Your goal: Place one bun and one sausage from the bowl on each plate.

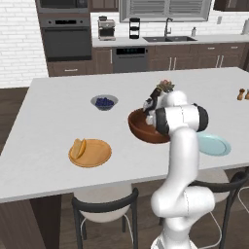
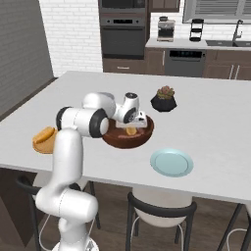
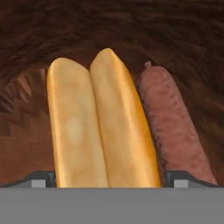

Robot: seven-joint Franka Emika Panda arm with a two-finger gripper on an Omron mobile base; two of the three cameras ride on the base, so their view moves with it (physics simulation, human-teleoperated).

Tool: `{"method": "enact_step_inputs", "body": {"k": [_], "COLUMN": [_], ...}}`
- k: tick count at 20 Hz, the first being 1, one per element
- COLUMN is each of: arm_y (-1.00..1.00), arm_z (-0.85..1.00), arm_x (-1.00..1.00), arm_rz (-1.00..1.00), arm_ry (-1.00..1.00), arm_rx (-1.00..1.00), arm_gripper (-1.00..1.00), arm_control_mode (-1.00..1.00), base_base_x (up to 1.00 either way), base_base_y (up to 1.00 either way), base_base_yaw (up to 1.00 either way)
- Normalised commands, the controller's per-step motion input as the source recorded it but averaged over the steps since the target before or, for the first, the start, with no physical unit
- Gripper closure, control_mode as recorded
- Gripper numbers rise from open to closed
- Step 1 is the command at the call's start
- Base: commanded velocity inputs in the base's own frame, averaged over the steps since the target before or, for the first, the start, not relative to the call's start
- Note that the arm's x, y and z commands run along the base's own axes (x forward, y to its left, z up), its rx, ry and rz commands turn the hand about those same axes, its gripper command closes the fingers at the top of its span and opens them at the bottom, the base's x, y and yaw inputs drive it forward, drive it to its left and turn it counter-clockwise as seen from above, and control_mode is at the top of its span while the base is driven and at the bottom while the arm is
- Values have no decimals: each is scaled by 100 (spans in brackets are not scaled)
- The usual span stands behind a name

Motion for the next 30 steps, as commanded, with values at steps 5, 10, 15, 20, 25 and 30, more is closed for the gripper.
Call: {"method": "enact_step_inputs", "body": {"k": [5,10,15,20,25,30], "arm_y": [1,16,-5,-19,-2,-30], "arm_z": [-35,-67,-25,56,99,85], "arm_x": [35,-30,-82,-47,-41,-33], "arm_rz": [2,0,0,0,-1,-10], "arm_ry": [20,16,-1,-18,-27,-8], "arm_rx": [-2,-7,0,3,4,0], "arm_gripper": [-100,100,100,100,100,100], "arm_control_mode": [-100,-100,-100,-100,-100,-100], "base_base_x": [0,0,0,0,0,0], "base_base_y": [0,0,0,0,0,0], "base_base_yaw": [0,0,0,0,0,0]}}
